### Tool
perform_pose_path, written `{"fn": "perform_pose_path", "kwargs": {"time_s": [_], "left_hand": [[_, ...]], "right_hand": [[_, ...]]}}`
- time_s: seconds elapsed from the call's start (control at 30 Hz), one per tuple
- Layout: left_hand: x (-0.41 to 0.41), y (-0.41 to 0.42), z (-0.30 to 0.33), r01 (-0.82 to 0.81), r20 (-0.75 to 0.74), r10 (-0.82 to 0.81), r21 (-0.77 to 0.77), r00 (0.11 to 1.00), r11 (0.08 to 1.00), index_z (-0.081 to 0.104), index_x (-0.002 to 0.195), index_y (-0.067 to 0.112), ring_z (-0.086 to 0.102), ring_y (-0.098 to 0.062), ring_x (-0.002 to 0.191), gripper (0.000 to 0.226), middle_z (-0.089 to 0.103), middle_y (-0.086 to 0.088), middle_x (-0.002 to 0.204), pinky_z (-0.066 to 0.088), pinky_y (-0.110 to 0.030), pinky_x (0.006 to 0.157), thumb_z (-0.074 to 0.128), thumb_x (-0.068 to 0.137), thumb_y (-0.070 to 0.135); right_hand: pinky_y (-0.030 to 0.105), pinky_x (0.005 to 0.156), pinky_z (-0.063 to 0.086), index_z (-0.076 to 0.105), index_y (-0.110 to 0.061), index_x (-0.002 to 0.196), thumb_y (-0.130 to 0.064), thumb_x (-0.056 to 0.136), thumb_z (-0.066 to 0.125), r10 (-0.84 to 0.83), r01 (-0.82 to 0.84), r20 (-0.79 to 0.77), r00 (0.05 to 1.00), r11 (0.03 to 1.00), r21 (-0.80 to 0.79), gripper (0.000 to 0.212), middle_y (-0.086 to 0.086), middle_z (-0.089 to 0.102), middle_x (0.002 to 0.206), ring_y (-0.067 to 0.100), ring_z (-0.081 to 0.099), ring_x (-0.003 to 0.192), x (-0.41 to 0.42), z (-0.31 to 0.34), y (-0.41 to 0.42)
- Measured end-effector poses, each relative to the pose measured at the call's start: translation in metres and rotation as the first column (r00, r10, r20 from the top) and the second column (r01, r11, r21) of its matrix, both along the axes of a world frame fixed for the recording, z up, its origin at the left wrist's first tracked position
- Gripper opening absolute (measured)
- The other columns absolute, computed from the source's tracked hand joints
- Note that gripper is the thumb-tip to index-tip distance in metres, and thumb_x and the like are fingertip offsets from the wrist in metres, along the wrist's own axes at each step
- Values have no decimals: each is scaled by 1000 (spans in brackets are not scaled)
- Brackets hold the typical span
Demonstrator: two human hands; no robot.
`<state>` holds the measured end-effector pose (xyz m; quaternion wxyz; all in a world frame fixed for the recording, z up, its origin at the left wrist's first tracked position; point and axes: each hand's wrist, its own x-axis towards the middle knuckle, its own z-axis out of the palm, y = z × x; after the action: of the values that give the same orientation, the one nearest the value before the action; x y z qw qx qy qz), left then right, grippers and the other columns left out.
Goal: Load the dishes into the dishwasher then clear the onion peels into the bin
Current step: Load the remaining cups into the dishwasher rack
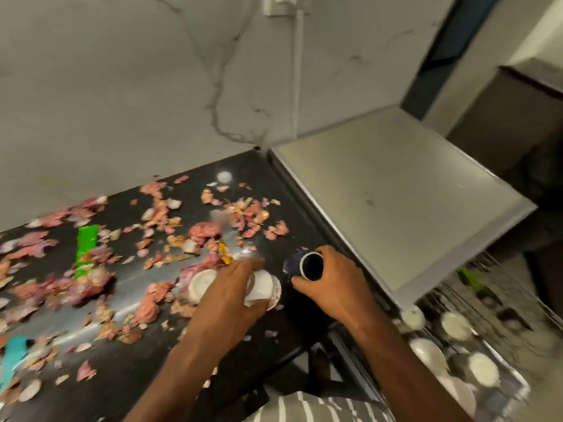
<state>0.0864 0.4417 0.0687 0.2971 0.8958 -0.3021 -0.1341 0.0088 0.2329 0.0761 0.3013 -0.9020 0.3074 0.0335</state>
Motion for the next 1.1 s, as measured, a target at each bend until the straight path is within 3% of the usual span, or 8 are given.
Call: {"fn": "perform_pose_path", "kwargs": {"time_s": [0.17, 0.27, 0.53, 0.67, 0.73, 0.87, 0.97, 1.1], "left_hand": [[-19, -50, 0, 125, -66, -127, -27, 990, 992, 65, 130, 32, 53, -1, 107, 59, 58, 21, 121, 33, -9, 84, 91, 76, 26], [-35, -83, 0, 177, -85, -180, -41, 980, 983, 67, 126, 34, 54, 1, 97, 58, 59, 21, 117, 36, -2, 76, 92, 74, 29], [-62, -161, 0, 262, -142, -262, -14, 955, 965, 68, 115, 38, 65, -3, 93, 59, 71, 17, 102, 47, -24, 75, 94, 63, 51], [-88, -208, 2, 292, -183, -284, 16, 941, 956, 66, 103, 36, 65, -3, 87, 55, 71, 16, 93, 52, -29, 72, 96, 59, 52], [-101, -232, -2, 331, -204, -316, 41, 926, 943, 63, 100, 36, 65, -1, 86, 58, 71, 15, 92, 52, -27, 71, 97, 56, 55], [-127, -272, -11, 404, -259, -369, 96, 893, 910, 60, 101, 34, 62, 2, 84, 58, 69, 15, 95, 45, -14, 60, 97, 59, 49], [-138, -298, -17, 425, -296, -380, 105, 876, 899, 62, 100, 32, 66, -5, 86, 56, 70, 12, 95, 50, -21, 66, 99, 60, 43], [-153, -334, -25, 461, -329, -397, 144, 857, 875, 60, 102, 34, 69, -8, 87, 56, 71, 12, 97, 57, -33, 72, 98, 62, 45]], "right_hand": [[41, 93, 56, 57, -28, 128, -63, 70, 79, -234, 234, -2, 972, 971, 46, 72, -2, 67, 120, 22, 65, 108, -75, 4, -41], [39, 89, 57, 57, -29, 125, -63, 72, 80, -339, 339, -4, 941, 939, 63, 67, -5, 68, 115, 18, 66, 102, -122, 2, -63], [30, 78, 56, 58, -31, 122, -58, 79, 80, -428, 425, -10, 904, 894, 139, 55, -12, 66, 106, 10, 64, 92, -197, -11, -113], [19, 65, 46, 56, -29, 124, -57, 80, 80, -483, 480, -19, 876, 864, 154, 58, -13, 64, 106, 9, 62, 90, -232, -28, -155], [22, 63, 47, 57, -28, 122, -58, 77, 80, -525, 522, -34, 851, 837, 165, 58, -11, 64, 106, 8, 62, 88, -253, -44, -177], [39, 75, 58, 61, -24, 117, -63, 65, 77, -598, 602, -86, 797, 776, 186, 67, -3, 65, 108, 17, 65, 90, -295, -83, -220], [31, 70, 51, 64, -18, 119, -49, 75, 85, -637, 647, -121, 761, 735, 202, 58, 1, 68, 106, 19, 66, 90, -324, -115, -255], [32, 71, 52, 67, -14, 120, -46, 74, 88, -699, 724, -190, 690, 668, 171, 60, 6, 71, 108, 23, 68, 88, -363, -163, -309]]}}
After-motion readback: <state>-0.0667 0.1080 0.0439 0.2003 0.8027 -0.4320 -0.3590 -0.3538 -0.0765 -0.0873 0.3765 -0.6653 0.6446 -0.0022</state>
